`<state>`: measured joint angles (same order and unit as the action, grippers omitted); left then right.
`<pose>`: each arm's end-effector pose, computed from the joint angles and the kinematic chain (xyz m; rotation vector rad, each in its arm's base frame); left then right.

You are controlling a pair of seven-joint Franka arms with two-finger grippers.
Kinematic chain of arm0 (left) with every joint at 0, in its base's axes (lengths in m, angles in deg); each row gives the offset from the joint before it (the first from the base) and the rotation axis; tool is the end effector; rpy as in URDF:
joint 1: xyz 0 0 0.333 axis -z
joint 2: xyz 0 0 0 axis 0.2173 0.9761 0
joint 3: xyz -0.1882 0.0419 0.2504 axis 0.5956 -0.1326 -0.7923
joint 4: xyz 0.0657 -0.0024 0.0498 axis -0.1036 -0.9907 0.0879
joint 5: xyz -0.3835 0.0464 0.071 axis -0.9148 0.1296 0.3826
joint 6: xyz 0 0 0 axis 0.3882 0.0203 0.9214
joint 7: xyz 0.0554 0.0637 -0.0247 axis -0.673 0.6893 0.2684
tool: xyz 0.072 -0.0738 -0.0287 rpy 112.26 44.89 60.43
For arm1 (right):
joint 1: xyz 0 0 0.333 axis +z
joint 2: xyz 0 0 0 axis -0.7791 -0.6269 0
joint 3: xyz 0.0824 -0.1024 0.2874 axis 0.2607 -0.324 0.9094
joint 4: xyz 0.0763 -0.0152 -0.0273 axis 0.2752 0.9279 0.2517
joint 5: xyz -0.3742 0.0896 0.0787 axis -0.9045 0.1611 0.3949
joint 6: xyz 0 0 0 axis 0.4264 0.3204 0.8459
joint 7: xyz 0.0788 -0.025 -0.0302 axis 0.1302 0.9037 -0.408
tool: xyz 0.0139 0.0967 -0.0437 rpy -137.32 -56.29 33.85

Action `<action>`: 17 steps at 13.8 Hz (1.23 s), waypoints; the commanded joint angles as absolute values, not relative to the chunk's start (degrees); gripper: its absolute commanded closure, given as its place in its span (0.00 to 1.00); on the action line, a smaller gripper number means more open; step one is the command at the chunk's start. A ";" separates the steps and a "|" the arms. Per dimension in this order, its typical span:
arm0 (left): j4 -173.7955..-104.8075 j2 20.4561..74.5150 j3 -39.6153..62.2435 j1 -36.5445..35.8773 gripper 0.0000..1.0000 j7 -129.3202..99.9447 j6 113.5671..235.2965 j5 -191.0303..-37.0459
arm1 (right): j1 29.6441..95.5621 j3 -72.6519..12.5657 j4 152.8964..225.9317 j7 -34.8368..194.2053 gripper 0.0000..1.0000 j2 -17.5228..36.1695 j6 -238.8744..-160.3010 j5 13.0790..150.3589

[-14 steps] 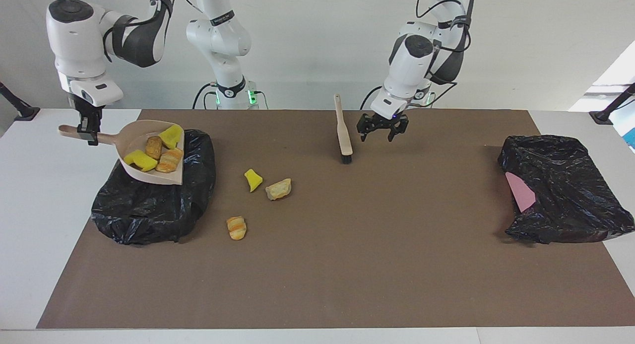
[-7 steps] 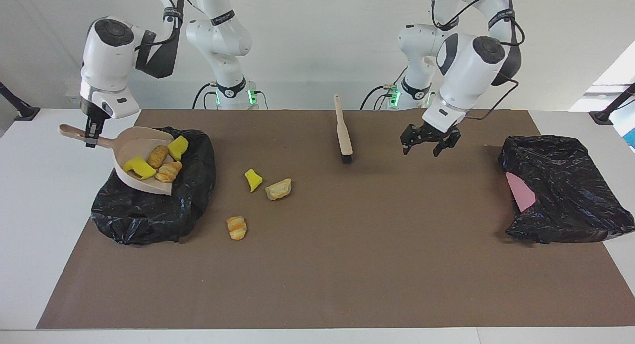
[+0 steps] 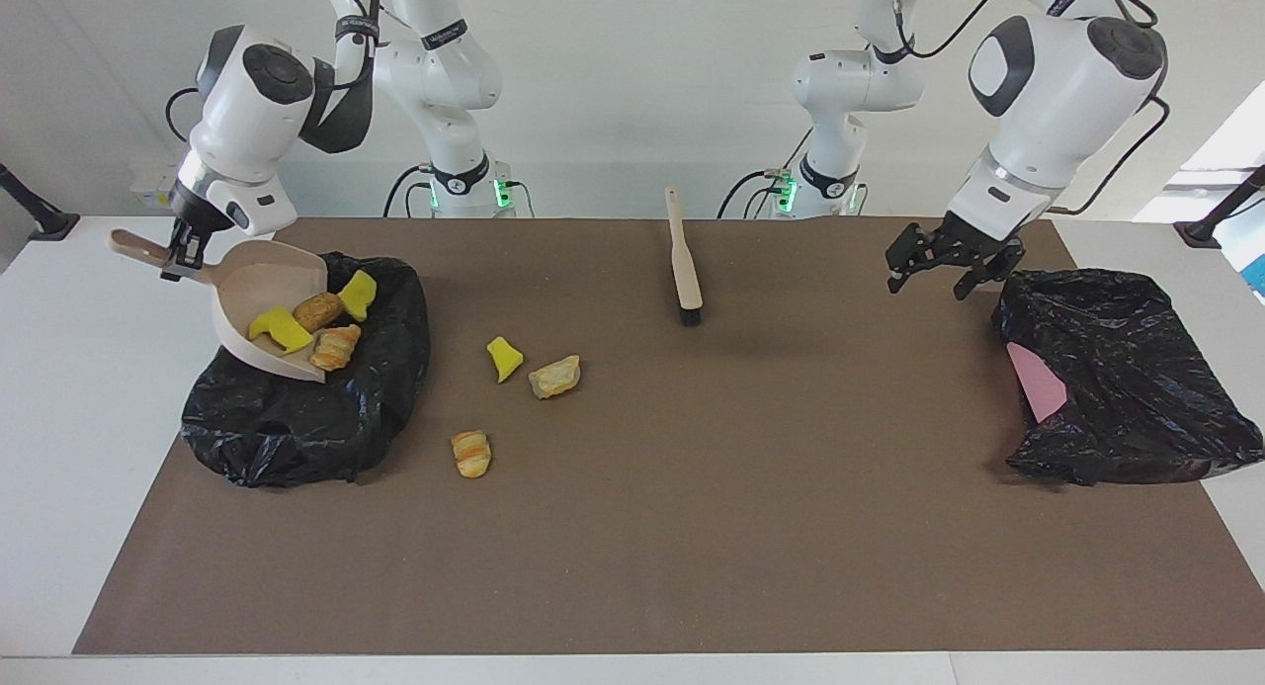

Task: Sweep and dump trash in bin
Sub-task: 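Tilt the dustpan with the right gripper to dump debris into the bag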

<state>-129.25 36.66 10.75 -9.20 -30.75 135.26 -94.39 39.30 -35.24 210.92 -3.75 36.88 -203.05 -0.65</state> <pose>0.5550 -0.0656 0.5720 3.0418 -0.1485 0.0178 0.4946 -0.1227 0.5104 1.4617 1.9515 -0.7050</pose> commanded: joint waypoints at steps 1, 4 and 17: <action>-123.97 38.84 11.36 -11.05 0.00 -34.24 130.10 -92.42 | 40.10 -34.61 212.31 -2.49 1.00 39.51 -200.38 -4.15; -124.06 37.60 10.49 -12.19 0.00 -35.84 129.48 -92.42 | 43.87 -34.43 211.96 -1.01 1.00 40.04 -196.08 -8.71; -123.27 37.43 10.13 -13.78 0.00 -38.39 124.73 -89.96 | 48.63 -34.26 211.26 1.55 1.00 45.32 -186.23 -17.78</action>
<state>-124.96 37.06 9.71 -13.09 -38.29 126.79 -91.66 48.47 -34.75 210.69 -0.37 44.14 -187.91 -15.73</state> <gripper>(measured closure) 0.000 0.687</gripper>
